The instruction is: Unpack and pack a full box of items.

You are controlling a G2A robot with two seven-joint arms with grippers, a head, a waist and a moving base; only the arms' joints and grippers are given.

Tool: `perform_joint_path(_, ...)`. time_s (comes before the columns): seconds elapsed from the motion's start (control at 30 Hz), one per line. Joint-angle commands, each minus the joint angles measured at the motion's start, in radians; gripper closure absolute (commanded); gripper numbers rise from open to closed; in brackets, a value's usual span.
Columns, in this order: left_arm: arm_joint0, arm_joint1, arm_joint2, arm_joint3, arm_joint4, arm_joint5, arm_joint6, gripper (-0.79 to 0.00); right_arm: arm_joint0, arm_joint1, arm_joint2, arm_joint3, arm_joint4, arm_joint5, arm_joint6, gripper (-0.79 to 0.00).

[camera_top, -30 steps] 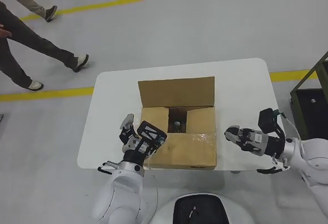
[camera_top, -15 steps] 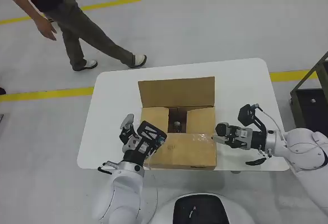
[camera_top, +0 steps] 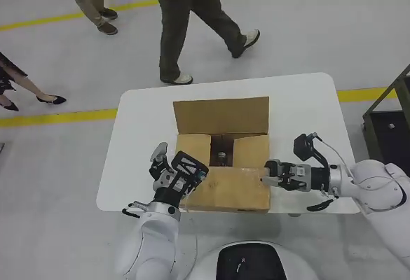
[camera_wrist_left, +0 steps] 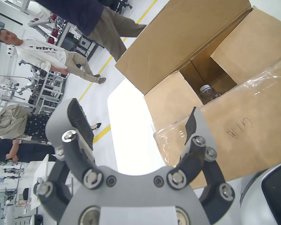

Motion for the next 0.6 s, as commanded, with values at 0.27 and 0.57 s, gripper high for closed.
perform_joint_path(0.27, 0.0, 0.0, 0.0, 0.0, 0.0, 0.0, 0.0, -0.785, -0.009, 0.015, -0.005, 0.004, 0.138, 0.001, 0.079, -0.299)
perform_joint_path(0.57, 0.0, 0.0, 0.0, 0.0, 0.0, 0.0, 0.0, -0.785, 0.008, 0.021, -0.031, 0.019, 0.137, 0.007, 0.08, 0.0)
